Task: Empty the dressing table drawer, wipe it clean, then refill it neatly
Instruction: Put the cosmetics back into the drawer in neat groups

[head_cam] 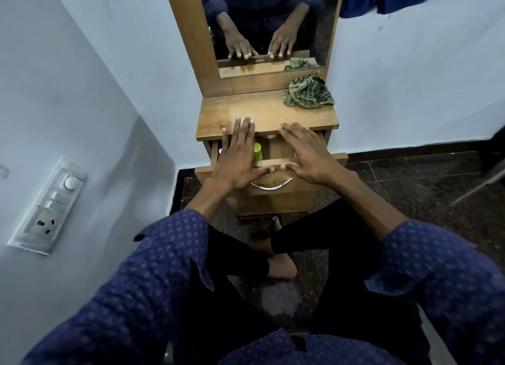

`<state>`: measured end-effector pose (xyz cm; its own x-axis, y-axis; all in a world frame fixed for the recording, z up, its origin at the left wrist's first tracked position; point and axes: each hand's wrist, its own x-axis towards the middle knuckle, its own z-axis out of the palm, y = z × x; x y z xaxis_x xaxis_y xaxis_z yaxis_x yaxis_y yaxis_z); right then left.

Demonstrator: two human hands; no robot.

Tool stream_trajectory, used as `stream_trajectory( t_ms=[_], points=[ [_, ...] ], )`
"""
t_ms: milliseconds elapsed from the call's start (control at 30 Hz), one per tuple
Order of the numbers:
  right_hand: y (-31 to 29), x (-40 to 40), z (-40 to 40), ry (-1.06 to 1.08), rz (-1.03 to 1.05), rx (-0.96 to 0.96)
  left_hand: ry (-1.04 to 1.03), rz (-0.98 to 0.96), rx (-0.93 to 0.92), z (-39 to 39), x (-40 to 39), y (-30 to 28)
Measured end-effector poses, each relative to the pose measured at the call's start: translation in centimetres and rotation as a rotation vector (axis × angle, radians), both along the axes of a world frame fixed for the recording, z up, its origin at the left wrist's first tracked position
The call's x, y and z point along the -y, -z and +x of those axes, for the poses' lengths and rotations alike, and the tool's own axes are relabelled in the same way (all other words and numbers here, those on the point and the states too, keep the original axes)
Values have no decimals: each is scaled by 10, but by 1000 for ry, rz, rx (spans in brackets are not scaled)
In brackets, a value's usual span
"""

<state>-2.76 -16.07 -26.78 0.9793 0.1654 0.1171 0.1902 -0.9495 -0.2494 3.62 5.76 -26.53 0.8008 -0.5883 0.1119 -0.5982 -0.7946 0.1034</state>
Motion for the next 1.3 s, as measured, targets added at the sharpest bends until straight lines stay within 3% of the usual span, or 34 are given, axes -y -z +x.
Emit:
stream_trajectory(
  t_ms=[200, 500, 767, 1000, 1300],
  points=[
    [0, 2, 36, 21, 1, 64, -67, 113, 22, 41, 13, 11],
    [4, -21, 58, 216, 53, 366, -138, 27, 242, 52, 26, 36],
    [9, -24, 56, 225, 20, 311, -110, 45, 185, 54, 26, 33],
    [17, -31, 51, 177, -155, 235, -99, 52, 112, 54, 23, 26],
    [24, -38, 65, 118, 18, 231, -144, -83, 244, 51, 29, 37]
  ],
)
